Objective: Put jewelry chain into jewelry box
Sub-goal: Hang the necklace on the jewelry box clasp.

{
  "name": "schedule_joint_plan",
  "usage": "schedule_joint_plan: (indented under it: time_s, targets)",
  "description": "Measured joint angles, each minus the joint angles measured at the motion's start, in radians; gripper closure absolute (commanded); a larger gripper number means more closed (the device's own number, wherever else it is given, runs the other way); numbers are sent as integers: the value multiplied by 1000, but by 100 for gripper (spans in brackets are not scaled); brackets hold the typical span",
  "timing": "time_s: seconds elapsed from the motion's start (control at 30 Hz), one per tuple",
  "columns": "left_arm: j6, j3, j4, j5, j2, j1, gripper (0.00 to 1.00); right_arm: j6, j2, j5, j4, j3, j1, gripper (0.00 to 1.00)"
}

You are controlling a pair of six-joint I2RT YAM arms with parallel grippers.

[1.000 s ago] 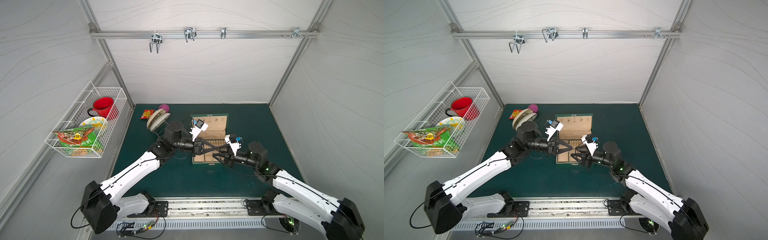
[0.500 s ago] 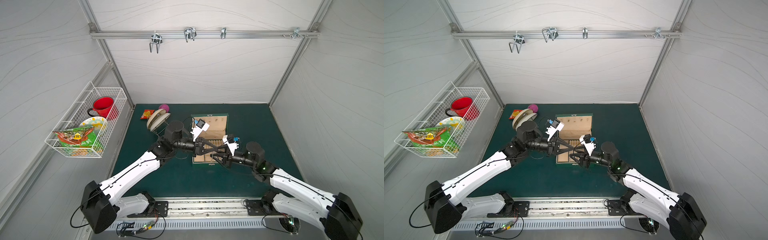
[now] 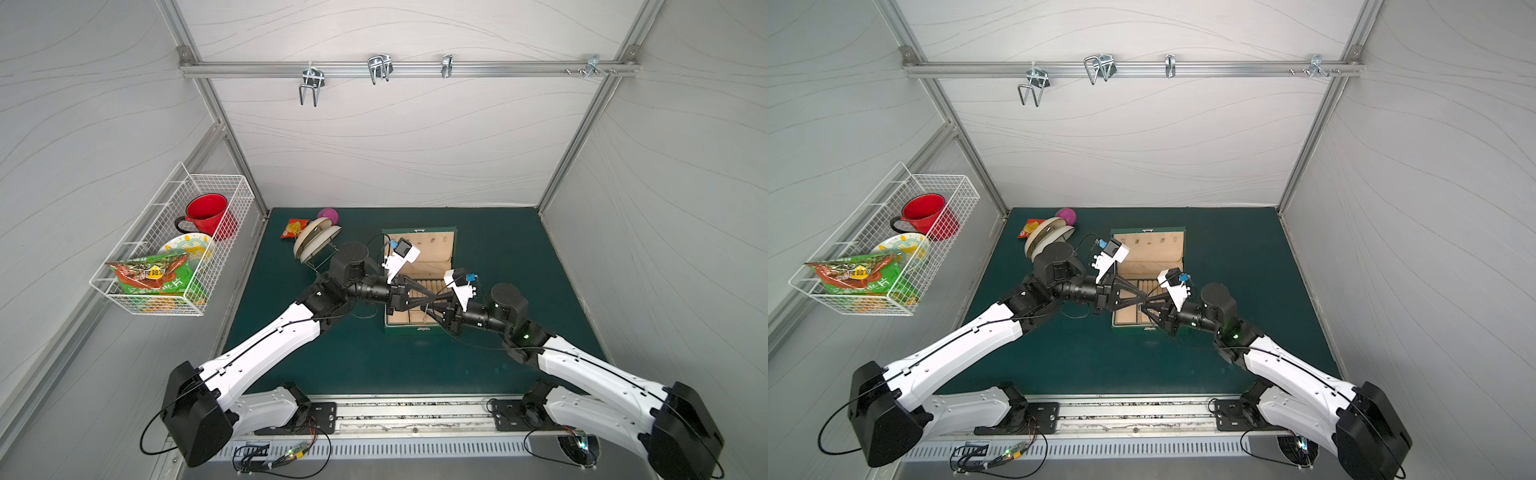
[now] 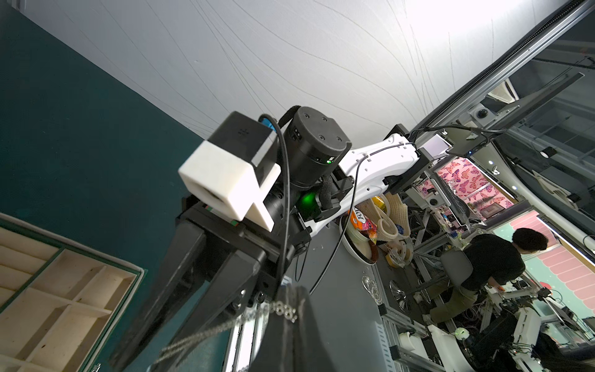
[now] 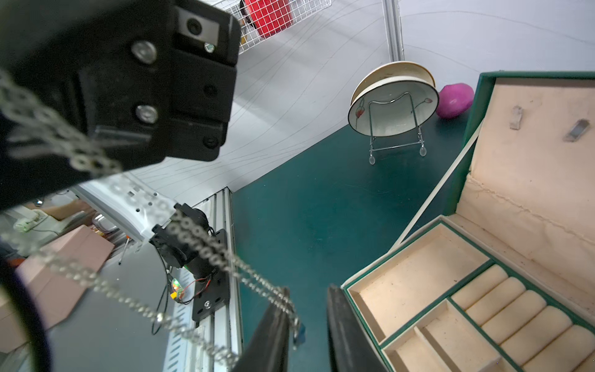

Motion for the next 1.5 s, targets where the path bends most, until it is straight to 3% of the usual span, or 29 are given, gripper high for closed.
schedule_joint_plan:
  time_s: [0.17,0.4,0.6,1.13,1.5]
  targets:
    - [1,0,-2,-2,0,0,100,0,-1,2,-1,0,1,100]
    - [76,18,-88,-34,0,16,100,-32,-51,85,-79,2,2,100]
    - [156,56,-166,-76,38,109,100,-47,-52,184,-238,81,-34,100]
    - [394,287,-352,-380,347,174,100,-6,219,193,-381,287,-249,100]
    - [472,426,-345,-566,536,172,100,30,328,200,-339,341,-301,100]
